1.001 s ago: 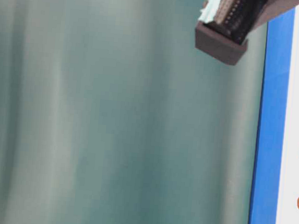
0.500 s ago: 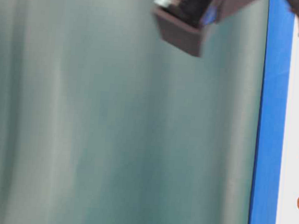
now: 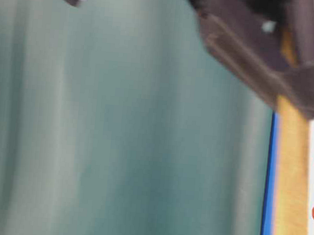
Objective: Hit the mark with a hammer.
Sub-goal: 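Lift the mallet with the right gripper and carry it over the board, then move the left gripper toward the mallet head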
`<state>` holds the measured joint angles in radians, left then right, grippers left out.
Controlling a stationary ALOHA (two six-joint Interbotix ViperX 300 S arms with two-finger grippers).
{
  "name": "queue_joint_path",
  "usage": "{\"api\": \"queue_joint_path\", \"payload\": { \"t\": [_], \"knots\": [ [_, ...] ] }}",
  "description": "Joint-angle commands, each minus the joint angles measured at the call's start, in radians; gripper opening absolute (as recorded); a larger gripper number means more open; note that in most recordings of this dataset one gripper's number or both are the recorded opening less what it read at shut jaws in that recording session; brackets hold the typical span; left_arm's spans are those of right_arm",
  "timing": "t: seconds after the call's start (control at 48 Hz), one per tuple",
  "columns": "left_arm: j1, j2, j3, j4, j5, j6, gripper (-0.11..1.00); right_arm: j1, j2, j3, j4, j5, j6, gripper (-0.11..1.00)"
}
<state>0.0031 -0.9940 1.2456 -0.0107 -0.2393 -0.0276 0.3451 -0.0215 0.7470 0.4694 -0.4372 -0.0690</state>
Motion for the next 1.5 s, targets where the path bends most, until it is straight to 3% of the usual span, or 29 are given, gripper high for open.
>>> {"api": "queue_joint_path", "payload": {
  "t": [0.0,0.167,0.625,1.042,1.209,1.48],
  "knots": [
    [0.002,0.003,-0.014,-0.002,0.002,-0.003,0.0,-0.014,-0.031,-0.021,0.0,0.002,-0.008,0.1],
    [0.003,0.002,-0.014,-0.002,0.008,-0.009,0.0,-0.058,-0.034,-0.018,0.002,0.002,-0.026,0.1],
    [0.003,0.005,-0.014,-0.003,0.009,-0.021,0.0,-0.304,-0.097,0.028,-0.002,0.032,-0.218,0.1],
    [0.003,0.003,-0.014,-0.005,0.009,-0.026,0.0,-0.341,-0.107,0.017,-0.025,0.04,-0.307,0.1],
    [0.003,0.002,-0.015,-0.005,0.009,-0.034,0.0,-0.348,-0.106,0.002,-0.048,0.0,-0.479,0.1],
    [0.003,-0.003,-0.015,-0.005,0.006,-0.071,0.0,-0.354,-0.106,-0.003,-0.04,-0.127,-0.881,0.1]
  ]
}}
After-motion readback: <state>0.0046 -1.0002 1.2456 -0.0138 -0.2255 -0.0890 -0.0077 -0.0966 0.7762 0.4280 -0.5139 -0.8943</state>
